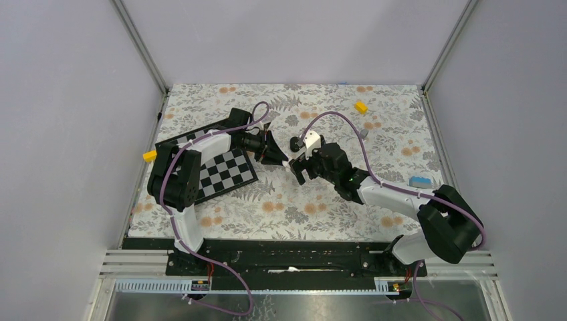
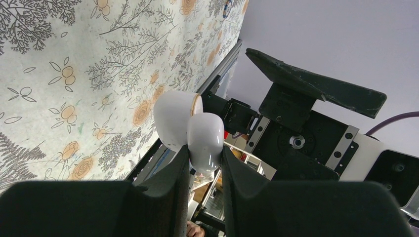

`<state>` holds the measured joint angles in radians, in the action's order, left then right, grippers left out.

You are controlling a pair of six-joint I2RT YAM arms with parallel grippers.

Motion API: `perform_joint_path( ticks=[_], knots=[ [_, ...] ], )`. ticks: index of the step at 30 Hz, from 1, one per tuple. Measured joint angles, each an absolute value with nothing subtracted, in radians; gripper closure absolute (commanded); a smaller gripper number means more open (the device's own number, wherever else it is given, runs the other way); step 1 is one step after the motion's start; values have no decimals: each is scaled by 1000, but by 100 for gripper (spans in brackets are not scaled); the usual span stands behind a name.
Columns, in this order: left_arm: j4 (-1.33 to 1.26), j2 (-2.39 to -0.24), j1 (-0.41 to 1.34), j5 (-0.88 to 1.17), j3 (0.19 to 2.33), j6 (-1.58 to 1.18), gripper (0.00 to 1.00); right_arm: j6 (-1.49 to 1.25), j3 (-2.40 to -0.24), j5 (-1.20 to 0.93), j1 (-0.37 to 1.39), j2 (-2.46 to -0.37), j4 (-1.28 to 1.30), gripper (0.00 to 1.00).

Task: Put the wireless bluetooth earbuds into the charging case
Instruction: Adjust the left earbud in the left side groove of the charging case.

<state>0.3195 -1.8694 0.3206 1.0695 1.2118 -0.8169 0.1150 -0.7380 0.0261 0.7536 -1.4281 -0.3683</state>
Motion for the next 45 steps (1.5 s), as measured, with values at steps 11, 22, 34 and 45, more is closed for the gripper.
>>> perform_joint_path(
  ticks=[11, 22, 34, 45],
  knots=[
    [316, -1869, 319, 1065, 1212, -817, 100, 116, -738, 44, 754, -1454, -368, 3],
    [316, -1869, 319, 1065, 1212, -817, 100, 116, -738, 71, 754, -1454, -368, 3],
    [316, -1869, 319, 1066, 1212, -817, 100, 118, -738, 113, 754, -1454, -369, 3],
    [321, -1869, 319, 1069, 1212, -816, 100, 126, -736, 43, 754, -1419, -361, 3]
  ],
)
